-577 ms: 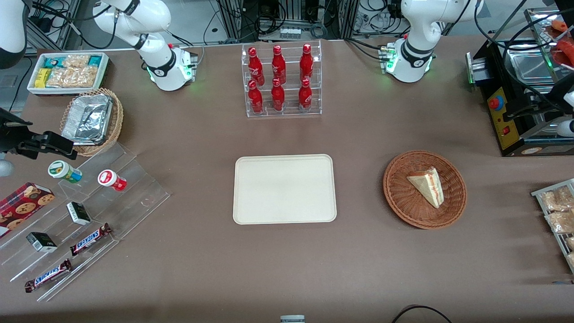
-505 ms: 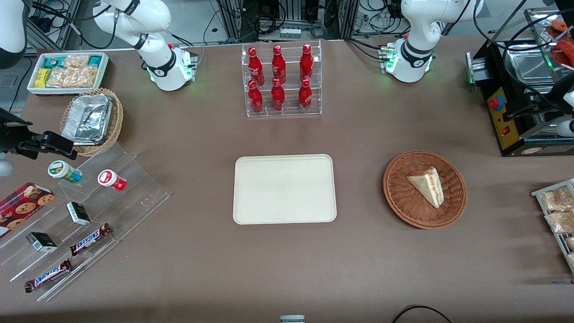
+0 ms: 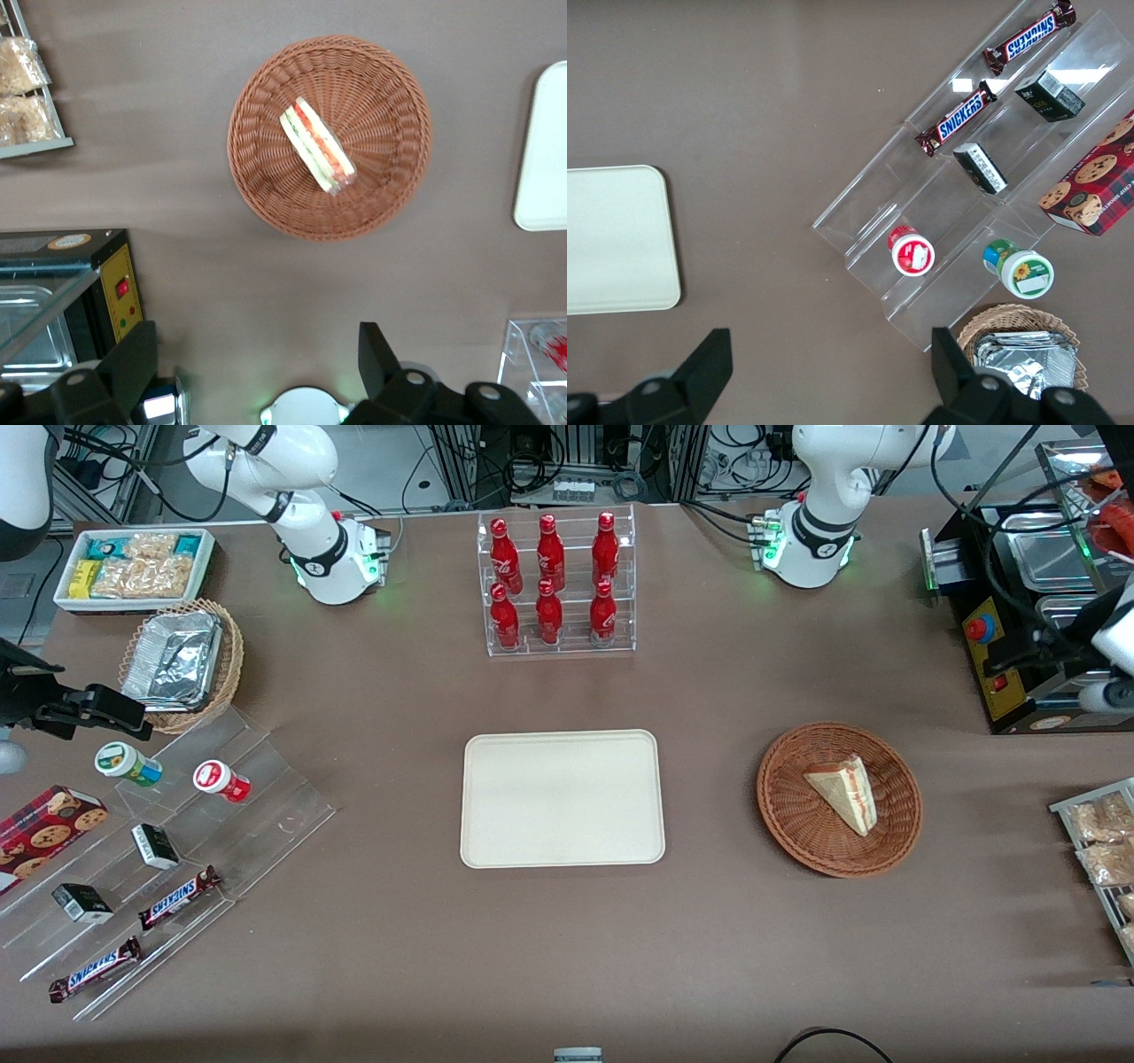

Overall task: Place sandwich from basket to tray
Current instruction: 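Move the left gripper over the wicker basket toward the wrapped sandwich, then lower the open left gripper around the sandwich and close it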

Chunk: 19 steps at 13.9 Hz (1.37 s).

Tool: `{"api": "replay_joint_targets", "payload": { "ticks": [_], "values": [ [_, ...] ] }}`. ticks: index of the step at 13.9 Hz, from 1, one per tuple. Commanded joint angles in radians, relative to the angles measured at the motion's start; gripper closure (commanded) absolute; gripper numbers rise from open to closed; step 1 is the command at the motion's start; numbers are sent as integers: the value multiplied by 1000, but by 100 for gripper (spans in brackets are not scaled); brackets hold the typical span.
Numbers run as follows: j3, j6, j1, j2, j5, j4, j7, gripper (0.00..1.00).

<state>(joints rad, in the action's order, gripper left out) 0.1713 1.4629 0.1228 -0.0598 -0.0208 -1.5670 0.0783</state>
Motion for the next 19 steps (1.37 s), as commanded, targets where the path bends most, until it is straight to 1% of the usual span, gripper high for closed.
{"api": "replay_joint_targets", "payload": {
  "ticks": [1, 3, 6, 8, 9, 11, 14, 19],
  "values": [
    [0, 94, 9, -9, -21, -76, -38, 0],
    [-15, 201, 9, -12, -22, -161, -115, 0],
    [-55, 376, 11, -11, -24, -309, -296, 0],
    [-68, 476, 11, -17, -24, -401, -379, 0],
    [-84, 557, 11, -12, -25, -466, -420, 0],
    [-85, 711, 11, -5, -25, -579, -504, 0],
    [-98, 841, 11, -31, -25, -649, -609, 0],
    [-111, 902, 11, -87, -27, -663, -675, 0]
  ]
}}
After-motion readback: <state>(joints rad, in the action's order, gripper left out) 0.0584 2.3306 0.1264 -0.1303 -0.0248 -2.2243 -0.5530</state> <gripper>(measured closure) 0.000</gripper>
